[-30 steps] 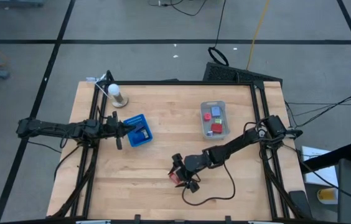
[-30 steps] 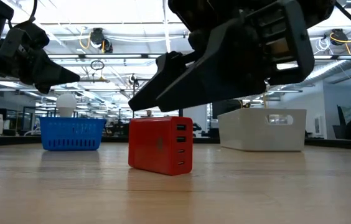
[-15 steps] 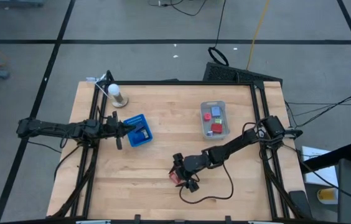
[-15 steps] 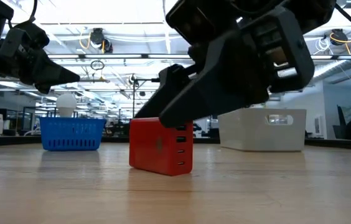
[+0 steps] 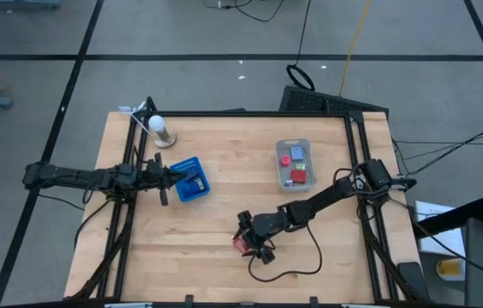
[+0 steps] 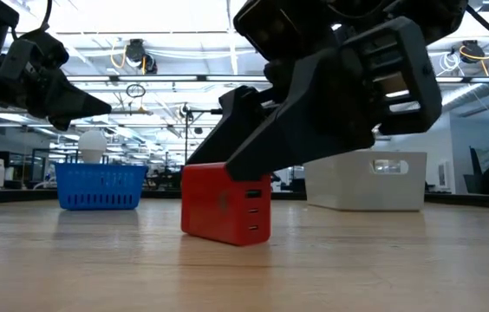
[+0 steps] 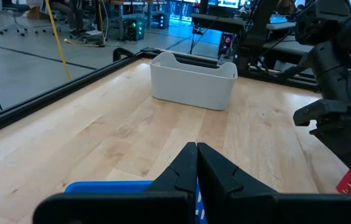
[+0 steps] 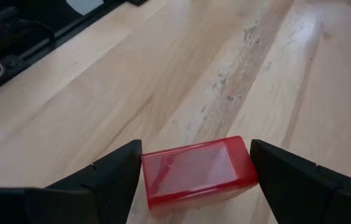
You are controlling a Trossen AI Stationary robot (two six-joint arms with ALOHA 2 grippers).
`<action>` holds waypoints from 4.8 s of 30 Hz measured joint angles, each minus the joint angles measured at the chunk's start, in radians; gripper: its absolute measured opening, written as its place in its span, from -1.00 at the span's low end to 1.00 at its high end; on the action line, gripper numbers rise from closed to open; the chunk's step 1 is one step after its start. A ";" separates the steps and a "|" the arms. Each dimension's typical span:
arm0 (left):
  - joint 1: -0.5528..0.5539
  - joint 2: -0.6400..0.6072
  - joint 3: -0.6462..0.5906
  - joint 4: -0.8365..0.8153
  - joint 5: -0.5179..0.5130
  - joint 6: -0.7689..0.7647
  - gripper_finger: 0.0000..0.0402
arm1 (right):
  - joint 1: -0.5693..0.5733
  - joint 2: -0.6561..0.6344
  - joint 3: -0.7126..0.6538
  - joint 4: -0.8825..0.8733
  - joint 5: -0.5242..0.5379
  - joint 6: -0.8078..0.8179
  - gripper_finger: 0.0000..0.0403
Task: Pick & Place Office items
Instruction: Put the red charger adapter into the grey bin
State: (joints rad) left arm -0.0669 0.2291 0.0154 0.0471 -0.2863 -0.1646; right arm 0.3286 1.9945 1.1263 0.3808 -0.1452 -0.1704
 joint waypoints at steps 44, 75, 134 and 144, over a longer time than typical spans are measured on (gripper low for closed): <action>0.000 0.000 0.000 -0.002 0.000 0.000 -0.95 | -0.013 -0.004 0.002 -0.156 0.252 0.163 0.34; 0.000 0.000 0.000 -0.003 0.000 -0.001 -0.95 | -0.003 -0.067 -0.004 -0.112 0.221 0.134 0.33; 0.000 0.000 0.000 0.000 0.000 0.004 -0.95 | -0.013 -1.482 -0.968 0.223 0.587 0.145 0.34; 0.000 0.000 -0.001 0.002 0.000 -0.003 -0.95 | -0.035 -1.308 -0.739 0.044 0.750 0.130 0.35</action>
State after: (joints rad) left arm -0.0673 0.2291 0.0147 0.0494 -0.2867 -0.1678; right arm 0.2940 0.6862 0.3877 0.4244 0.6048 -0.0405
